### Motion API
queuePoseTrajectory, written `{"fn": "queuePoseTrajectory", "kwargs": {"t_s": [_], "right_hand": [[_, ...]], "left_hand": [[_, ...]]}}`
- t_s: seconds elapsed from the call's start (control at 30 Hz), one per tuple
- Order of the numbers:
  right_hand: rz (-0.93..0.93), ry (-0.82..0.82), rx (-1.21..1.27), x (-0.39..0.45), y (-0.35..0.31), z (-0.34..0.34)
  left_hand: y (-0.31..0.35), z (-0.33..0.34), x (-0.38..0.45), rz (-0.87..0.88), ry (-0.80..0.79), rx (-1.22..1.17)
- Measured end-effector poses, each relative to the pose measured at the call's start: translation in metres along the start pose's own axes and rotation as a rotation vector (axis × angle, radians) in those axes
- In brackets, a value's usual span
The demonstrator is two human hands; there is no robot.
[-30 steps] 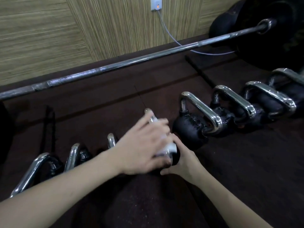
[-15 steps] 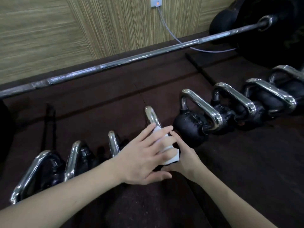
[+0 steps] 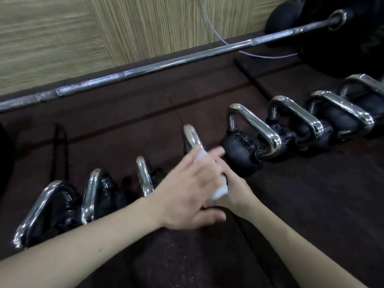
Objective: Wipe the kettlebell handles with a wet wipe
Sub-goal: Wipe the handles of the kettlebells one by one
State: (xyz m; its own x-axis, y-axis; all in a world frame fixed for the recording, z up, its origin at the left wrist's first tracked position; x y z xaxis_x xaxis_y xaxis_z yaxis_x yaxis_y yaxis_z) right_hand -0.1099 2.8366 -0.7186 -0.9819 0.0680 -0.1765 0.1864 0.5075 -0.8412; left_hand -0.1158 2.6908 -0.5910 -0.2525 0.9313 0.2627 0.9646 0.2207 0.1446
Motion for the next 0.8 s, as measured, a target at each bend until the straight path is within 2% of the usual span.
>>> {"fn": "queuePoseTrajectory", "kwargs": {"t_s": [0.07, 0.1, 0.2, 0.27, 0.33, 0.47, 0.5, 0.53, 0.57, 0.67, 0.8], "right_hand": [[0.032, -0.023, 0.020, 0.000, 0.001, 0.002], [0.036, -0.024, -0.004, 0.000, 0.001, 0.002], [0.001, -0.013, -0.070, 0.004, 0.000, 0.002], [-0.020, -0.001, -0.099, 0.004, -0.001, 0.000], [-0.023, -0.007, -0.095, 0.001, -0.002, -0.001], [0.002, -0.025, -0.102, 0.001, -0.002, 0.000], [0.007, -0.026, -0.103, 0.000, -0.002, -0.001], [0.009, -0.024, -0.107, 0.000, 0.000, -0.001], [0.010, -0.021, -0.115, 0.000, 0.000, -0.001], [0.016, -0.026, -0.120, 0.000, -0.001, 0.001], [-0.031, -0.013, -0.175, 0.000, -0.011, -0.003]], "left_hand": [[0.016, 0.021, -0.013, 0.184, -0.107, 0.165], [0.016, 0.026, -0.015, 0.229, -0.103, 0.234], [-0.001, 0.013, -0.001, 0.155, 0.027, 0.198], [-0.021, -0.011, 0.013, 0.002, 0.166, 0.043], [-0.054, -0.026, 0.021, -0.238, 0.273, -0.175], [-0.112, -0.020, 0.028, -0.816, 0.334, -0.875], [-0.117, -0.013, 0.029, -0.930, 0.336, -1.007], [-0.116, -0.010, 0.028, -0.968, 0.328, -1.050], [-0.111, -0.011, 0.026, -0.925, 0.316, -0.997], [-0.084, -0.018, 0.017, -0.520, 0.246, -0.592], [-0.039, -0.018, 0.008, -0.161, -0.004, -0.130]]}}
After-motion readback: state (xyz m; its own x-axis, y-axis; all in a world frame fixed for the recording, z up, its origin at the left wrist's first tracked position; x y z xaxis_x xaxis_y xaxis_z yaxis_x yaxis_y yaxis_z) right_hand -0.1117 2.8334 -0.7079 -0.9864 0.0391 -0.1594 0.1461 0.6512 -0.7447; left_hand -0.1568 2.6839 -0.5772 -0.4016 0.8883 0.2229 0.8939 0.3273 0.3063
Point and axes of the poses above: each hand's wrist, its own x-axis towards the middle knuckle, its own z-axis out of the palm, y = z × x, the point moved 6 cm from there along x, towards the middle knuckle, and after that the axes turned 7 degrees about -x, right-handed, at the moved point
